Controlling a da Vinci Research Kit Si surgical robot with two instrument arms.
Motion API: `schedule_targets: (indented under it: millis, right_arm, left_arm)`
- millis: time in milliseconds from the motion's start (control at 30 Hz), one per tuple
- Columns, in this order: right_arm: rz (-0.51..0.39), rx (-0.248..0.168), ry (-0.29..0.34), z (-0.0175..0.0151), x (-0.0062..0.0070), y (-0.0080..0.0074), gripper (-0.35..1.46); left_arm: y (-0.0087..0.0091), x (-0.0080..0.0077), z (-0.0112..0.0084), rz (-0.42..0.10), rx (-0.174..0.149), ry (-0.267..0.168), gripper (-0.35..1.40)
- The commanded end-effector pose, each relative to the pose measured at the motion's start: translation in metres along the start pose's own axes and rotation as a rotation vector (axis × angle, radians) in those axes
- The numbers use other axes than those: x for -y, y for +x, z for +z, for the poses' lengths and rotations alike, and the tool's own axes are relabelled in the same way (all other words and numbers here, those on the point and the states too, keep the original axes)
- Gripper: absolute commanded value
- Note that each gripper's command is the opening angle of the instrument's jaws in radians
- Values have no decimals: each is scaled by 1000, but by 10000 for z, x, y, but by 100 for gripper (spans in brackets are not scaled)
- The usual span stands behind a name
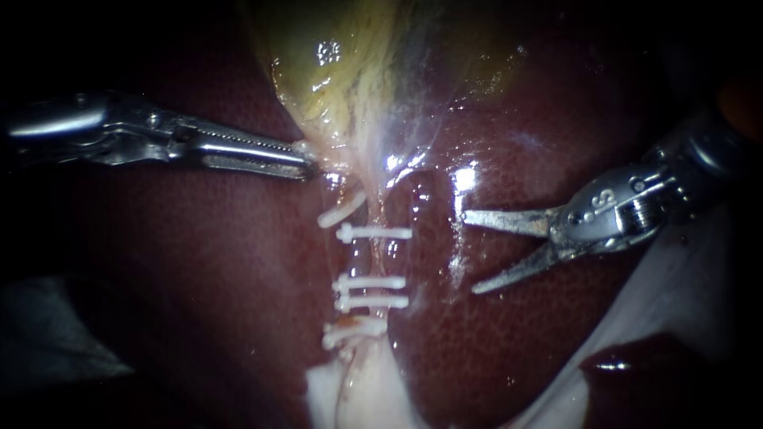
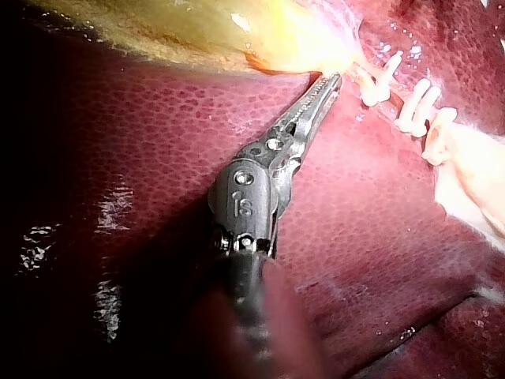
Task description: Go to the cutting position right tube
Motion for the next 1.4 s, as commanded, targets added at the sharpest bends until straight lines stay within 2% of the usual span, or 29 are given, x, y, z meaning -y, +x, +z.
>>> schedule_targets:
  millis: [33,100,300,467,567,700,1000,1200,1400]
  right_arm:
    - [0,-1,0,0,0,0,135]
    - [0,0,0,0,0,0,135]
    - [0,-1,0,0,0,0,135]
    - [0,-1,0,0,0,0,135]
    - [0,-1,0,0,1,1,135]
    - [1,0,-1,0,1,2,135]
    - [-2,-9,-5,7,1,8,137]
    - [85,-19,0,23,0,18,143]
    - [201,-50,61,44,-2,15,143]
  left_arm:
    - [0,-1,-1,0,0,0,-35]
    - [1,-2,-2,-1,0,-1,-35]
    - [15,-10,-20,-10,-32,-12,-35]
    - [36,-13,-45,-25,-80,-6,-35]
    - [48,-11,-61,-14,-110,2,-35]
    - [56,-9,-74,-9,-133,13,-35]
    - [60,-9,-73,-7,-139,20,-35]
    - [62,-11,-66,-8,-140,29,-35]
    - [63,-13,-63,-9,-140,27,-35]
